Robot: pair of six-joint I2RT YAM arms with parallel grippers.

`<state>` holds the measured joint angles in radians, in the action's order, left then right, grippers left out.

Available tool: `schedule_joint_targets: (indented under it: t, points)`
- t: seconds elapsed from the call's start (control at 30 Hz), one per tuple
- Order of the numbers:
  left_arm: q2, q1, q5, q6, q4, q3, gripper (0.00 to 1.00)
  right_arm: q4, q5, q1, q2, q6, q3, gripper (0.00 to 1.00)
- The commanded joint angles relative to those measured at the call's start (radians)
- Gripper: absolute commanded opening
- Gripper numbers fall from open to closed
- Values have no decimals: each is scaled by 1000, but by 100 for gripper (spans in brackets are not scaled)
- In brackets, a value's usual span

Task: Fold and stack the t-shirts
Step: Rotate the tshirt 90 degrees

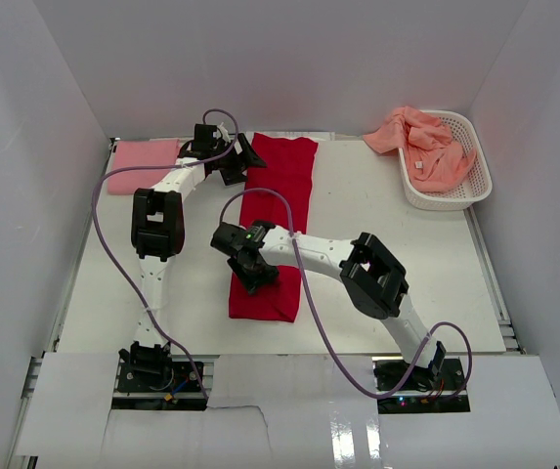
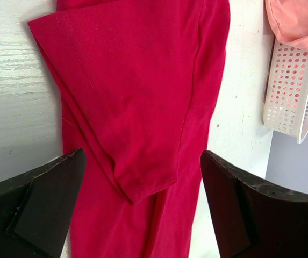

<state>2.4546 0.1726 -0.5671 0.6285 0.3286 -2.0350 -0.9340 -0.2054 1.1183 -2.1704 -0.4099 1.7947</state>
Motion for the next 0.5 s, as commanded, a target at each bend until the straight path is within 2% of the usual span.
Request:
schedule_joint_targets:
  t: [0.0,0.3,0.47]
  points:
    - [-40,-7,-24,-3,-16,13,98,34,23,-9,-17,11,-20,50]
    - [-37,-7,-27,-1,-17,13,98,70,52,-23,-23,20,-55,46]
    - [-36,-8,-30,-1,-17,13,98,83,51,-31,-17,19,-72,35]
